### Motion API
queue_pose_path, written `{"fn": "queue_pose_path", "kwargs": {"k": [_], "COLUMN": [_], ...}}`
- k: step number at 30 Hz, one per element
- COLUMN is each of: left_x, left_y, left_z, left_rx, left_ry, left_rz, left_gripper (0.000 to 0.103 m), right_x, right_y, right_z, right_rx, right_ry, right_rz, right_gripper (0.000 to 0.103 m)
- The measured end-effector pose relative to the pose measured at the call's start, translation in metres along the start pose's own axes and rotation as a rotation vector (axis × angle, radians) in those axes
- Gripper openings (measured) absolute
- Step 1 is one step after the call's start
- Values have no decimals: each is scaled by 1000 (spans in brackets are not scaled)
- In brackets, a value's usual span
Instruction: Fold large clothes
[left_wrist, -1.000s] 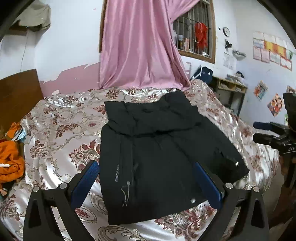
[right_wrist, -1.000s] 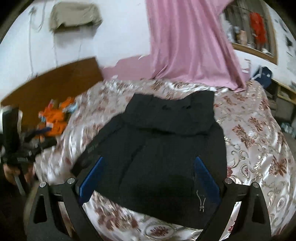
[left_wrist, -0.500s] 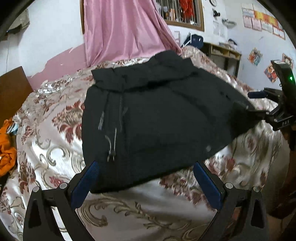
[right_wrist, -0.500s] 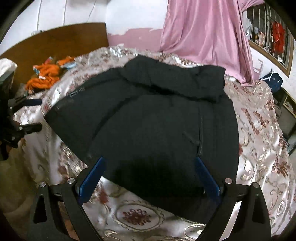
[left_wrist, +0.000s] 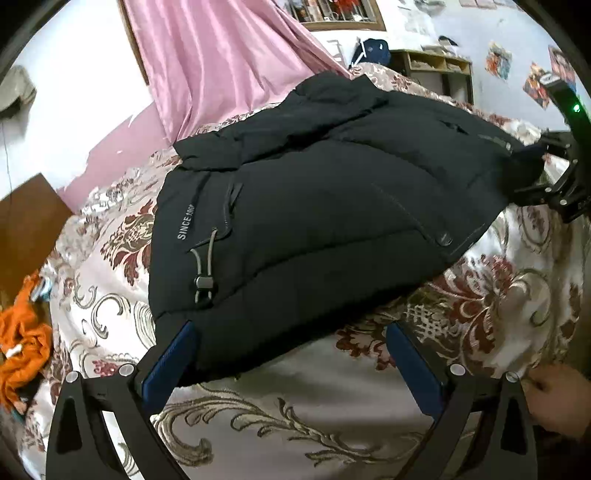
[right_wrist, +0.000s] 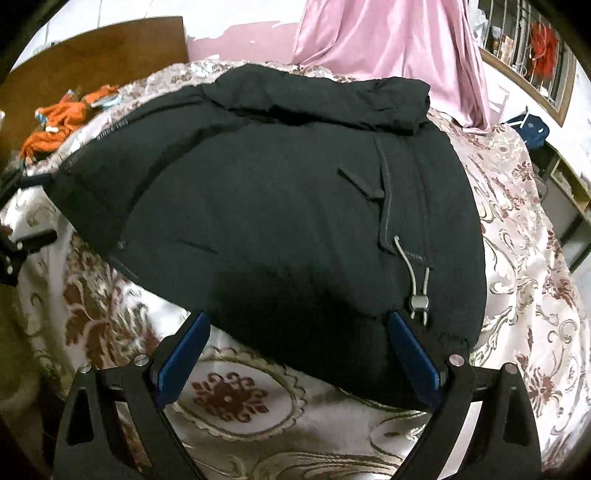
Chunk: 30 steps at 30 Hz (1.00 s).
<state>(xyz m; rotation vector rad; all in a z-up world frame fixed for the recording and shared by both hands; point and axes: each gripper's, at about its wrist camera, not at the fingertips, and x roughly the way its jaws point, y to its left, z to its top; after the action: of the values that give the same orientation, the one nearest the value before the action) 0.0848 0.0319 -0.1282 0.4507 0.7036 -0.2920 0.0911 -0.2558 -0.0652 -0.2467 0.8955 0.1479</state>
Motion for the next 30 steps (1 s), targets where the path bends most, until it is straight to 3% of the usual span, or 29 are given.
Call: {"fn": "queue_pose_path", "kwargs": {"k": [10,14,22,30], "left_x": [5,9,19,22], "left_y": [-6,-14,-25,-26], "left_z": [-4,-8,-9,-9], "left_rx": [-8,29,90,61], "left_ry": [-20,-20,-13,-14], "left_rz": [-17,30,123,132], "left_gripper": [102,102,102,102], "right_x": [-2,-6,-10,3], "right_y": [18,19,17,17], "right_z": [-3,-6,-9,-3], "right_rx": [-95,-115,-138,-136], "right_ry": [-8,-19,-38,-35], "right_rz": [-76,-119,-293,-351], "right_gripper": [98,99,101,101]}}
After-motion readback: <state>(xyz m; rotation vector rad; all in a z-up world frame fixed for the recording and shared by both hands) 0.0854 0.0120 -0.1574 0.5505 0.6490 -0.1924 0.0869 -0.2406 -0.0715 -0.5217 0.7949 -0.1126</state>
